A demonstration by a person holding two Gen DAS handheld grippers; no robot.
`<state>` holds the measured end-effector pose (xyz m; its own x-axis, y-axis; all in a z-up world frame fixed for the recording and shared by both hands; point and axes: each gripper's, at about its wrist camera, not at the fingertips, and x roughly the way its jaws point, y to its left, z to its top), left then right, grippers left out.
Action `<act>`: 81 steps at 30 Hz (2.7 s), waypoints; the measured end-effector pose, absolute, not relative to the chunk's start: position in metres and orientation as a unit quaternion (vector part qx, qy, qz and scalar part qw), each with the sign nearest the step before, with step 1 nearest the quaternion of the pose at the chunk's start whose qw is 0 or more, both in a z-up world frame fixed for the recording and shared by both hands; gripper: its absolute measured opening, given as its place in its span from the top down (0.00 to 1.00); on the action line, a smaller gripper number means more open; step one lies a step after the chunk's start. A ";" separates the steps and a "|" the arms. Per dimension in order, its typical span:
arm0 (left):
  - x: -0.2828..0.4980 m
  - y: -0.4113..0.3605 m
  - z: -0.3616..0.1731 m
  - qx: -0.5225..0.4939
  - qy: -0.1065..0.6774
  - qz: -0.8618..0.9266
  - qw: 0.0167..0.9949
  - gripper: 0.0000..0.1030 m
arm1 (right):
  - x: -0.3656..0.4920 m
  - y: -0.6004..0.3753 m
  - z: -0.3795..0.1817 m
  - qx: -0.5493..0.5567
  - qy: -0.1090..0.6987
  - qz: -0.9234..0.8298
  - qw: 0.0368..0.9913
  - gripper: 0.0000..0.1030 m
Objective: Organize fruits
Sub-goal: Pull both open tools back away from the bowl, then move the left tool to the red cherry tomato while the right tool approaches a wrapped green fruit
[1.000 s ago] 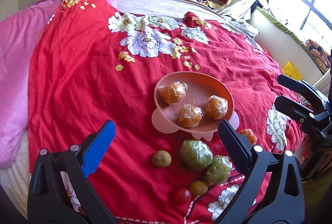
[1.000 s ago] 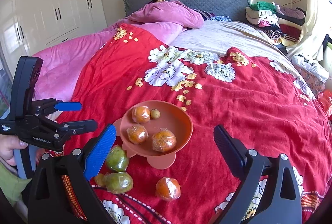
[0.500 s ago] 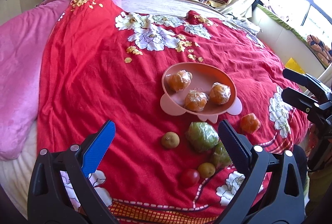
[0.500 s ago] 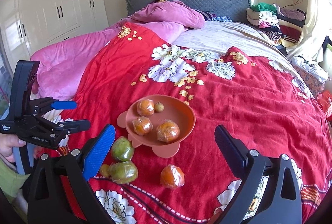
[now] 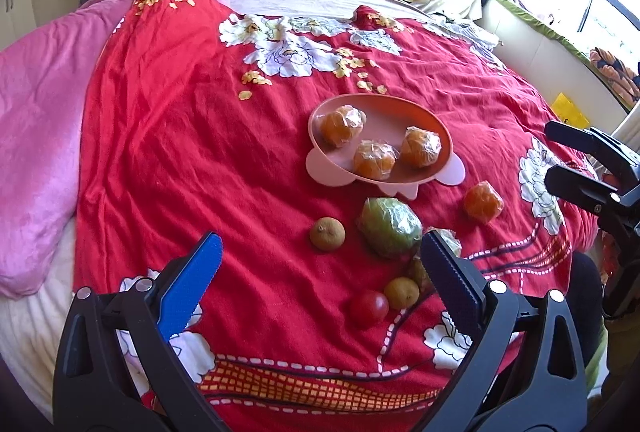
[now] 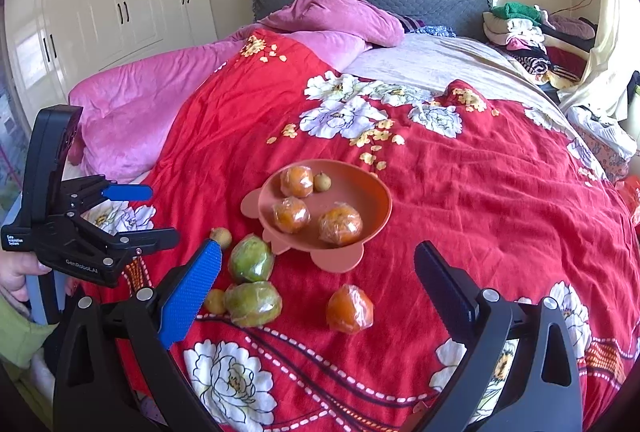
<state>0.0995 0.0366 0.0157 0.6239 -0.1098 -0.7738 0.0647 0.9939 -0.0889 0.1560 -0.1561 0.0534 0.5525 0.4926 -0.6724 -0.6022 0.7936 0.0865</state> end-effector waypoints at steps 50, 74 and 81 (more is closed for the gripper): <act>0.059 -0.008 -0.024 0.068 0.479 -0.092 0.870 0.15 | 0.115 -0.145 0.014 -0.114 0.410 0.327 0.844 0.05; 0.098 0.000 -0.043 0.063 0.512 -0.160 0.841 0.73 | 0.144 -0.120 -0.027 -0.129 0.444 0.332 0.822 0.12; 0.099 0.006 -0.046 0.052 0.513 -0.167 0.840 0.73 | 0.153 -0.107 -0.038 -0.134 0.453 0.357 0.805 0.34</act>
